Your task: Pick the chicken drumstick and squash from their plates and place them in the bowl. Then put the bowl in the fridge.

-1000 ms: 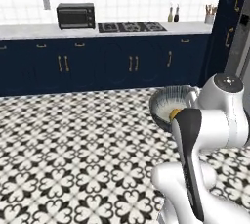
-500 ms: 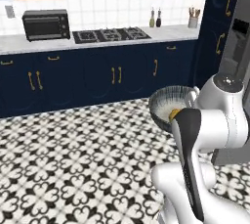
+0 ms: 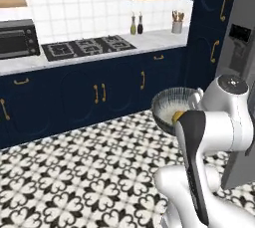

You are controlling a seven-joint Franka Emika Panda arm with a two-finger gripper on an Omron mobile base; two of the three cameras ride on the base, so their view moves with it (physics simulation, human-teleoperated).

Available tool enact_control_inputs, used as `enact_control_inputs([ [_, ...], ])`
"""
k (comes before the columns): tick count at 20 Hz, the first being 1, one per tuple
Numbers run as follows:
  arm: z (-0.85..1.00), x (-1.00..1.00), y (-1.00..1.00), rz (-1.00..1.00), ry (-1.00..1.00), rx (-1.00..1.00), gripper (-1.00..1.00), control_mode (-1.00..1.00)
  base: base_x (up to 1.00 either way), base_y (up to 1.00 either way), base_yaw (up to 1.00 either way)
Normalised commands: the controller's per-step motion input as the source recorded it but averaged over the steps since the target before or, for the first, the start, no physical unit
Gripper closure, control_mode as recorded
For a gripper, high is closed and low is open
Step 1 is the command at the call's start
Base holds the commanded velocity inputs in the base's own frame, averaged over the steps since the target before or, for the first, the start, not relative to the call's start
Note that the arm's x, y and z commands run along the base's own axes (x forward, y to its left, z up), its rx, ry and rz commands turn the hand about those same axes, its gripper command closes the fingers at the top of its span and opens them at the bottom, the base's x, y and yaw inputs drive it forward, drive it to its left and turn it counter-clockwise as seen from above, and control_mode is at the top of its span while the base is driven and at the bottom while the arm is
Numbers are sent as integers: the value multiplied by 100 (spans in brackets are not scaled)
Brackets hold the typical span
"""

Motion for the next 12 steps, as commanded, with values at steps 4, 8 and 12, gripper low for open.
enact_control_inputs([
  [4,0,0,0,0,0,0,100,100,91,58,-66],
  [8,0,0,0,0,0,0,100,100,90,66,-72],
  [12,0,0,0,0,0,0,100,100,87,68,-71],
])
